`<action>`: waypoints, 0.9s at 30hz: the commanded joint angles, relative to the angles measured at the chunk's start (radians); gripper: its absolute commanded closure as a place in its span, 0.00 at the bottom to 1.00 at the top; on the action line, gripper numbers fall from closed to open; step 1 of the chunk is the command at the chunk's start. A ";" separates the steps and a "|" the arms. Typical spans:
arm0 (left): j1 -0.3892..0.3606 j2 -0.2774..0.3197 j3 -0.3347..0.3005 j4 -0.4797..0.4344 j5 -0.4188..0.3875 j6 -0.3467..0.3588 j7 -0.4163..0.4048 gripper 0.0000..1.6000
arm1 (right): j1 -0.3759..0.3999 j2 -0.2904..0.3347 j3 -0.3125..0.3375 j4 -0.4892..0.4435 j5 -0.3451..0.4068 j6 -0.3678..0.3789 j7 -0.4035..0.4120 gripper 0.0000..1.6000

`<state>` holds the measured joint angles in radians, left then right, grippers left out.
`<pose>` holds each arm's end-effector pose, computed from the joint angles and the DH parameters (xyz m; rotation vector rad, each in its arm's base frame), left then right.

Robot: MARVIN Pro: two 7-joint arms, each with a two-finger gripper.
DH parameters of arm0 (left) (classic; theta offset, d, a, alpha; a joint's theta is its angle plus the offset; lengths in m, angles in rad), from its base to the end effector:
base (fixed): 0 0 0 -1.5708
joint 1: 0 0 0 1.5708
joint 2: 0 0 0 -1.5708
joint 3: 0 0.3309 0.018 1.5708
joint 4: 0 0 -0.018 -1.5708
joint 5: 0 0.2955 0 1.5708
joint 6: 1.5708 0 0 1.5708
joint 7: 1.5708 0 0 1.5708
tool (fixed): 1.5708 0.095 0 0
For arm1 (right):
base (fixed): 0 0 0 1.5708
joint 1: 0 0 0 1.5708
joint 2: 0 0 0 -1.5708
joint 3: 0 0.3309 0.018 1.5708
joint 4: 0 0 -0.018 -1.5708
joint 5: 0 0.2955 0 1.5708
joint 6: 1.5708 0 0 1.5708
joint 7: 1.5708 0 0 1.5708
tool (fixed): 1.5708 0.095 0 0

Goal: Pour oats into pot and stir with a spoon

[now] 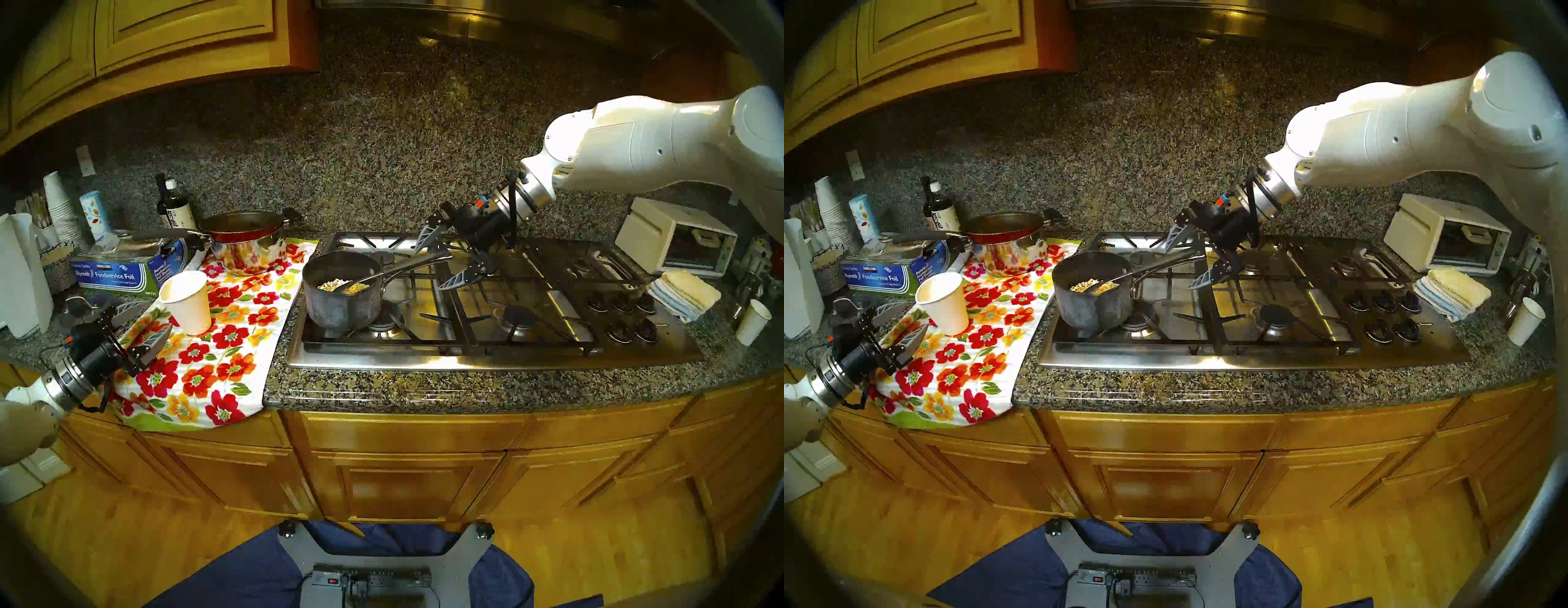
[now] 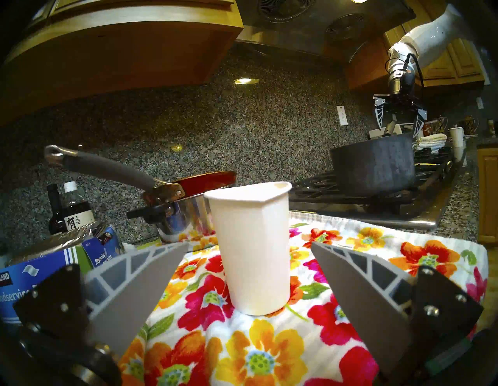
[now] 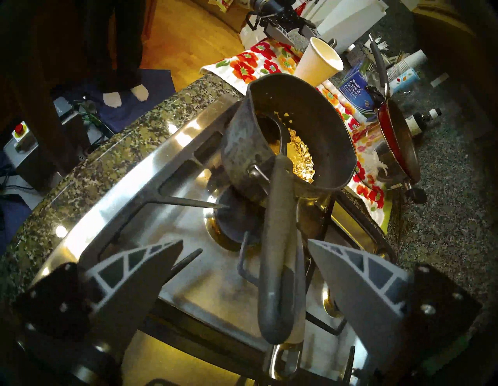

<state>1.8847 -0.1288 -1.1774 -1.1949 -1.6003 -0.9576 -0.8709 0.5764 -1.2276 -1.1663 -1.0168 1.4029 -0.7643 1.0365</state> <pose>0.2805 0.3887 -0.2332 1.8347 -0.7844 2.1409 0.5585 -0.0095 0.0050 -1.1385 -2.4630 -0.9591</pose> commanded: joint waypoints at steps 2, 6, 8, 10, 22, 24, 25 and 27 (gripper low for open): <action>-0.002 0.014 -0.035 0.000 -0.005 -0.002 -0.105 0.00 | 0.043 0.019 -0.001 0.013 -0.007 -0.003 -0.014 0.00; 0.000 0.014 -0.037 -0.001 -0.003 -0.002 -0.101 0.00 | 0.040 0.021 -0.003 0.021 -0.010 -0.003 -0.018 0.00; 0.000 0.014 -0.038 0.001 -0.009 -0.002 -0.114 0.00 | 0.036 0.022 -0.004 0.031 -0.013 -0.003 -0.021 0.00; 0.002 0.014 -0.039 -0.001 -0.004 -0.002 -0.103 0.00 | 0.033 0.022 -0.004 0.038 -0.015 -0.004 -0.022 0.00; 0.011 0.014 -0.048 -0.002 -0.004 -0.002 -0.103 0.00 | 0.001 0.023 -0.010 0.098 -0.020 -0.011 -0.028 0.00; 0.013 0.014 -0.050 -0.003 -0.003 -0.002 -0.103 0.00 | -0.005 0.024 -0.014 0.111 -0.021 -0.011 -0.029 0.00; 0.014 0.014 -0.051 -0.003 -0.003 -0.002 -0.103 0.00 | -0.012 0.026 -0.017 0.125 -0.022 -0.013 -0.028 0.00; 0.014 0.014 -0.052 -0.003 -0.004 -0.002 -0.105 0.00 | -0.014 0.027 -0.018 0.138 -0.021 -0.015 -0.025 0.00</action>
<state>1.9040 -0.1289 -1.1970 -1.1972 -1.6000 -0.9575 -0.8709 0.5546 -1.2105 -1.1839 -0.9407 1.3804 -0.7767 1.0181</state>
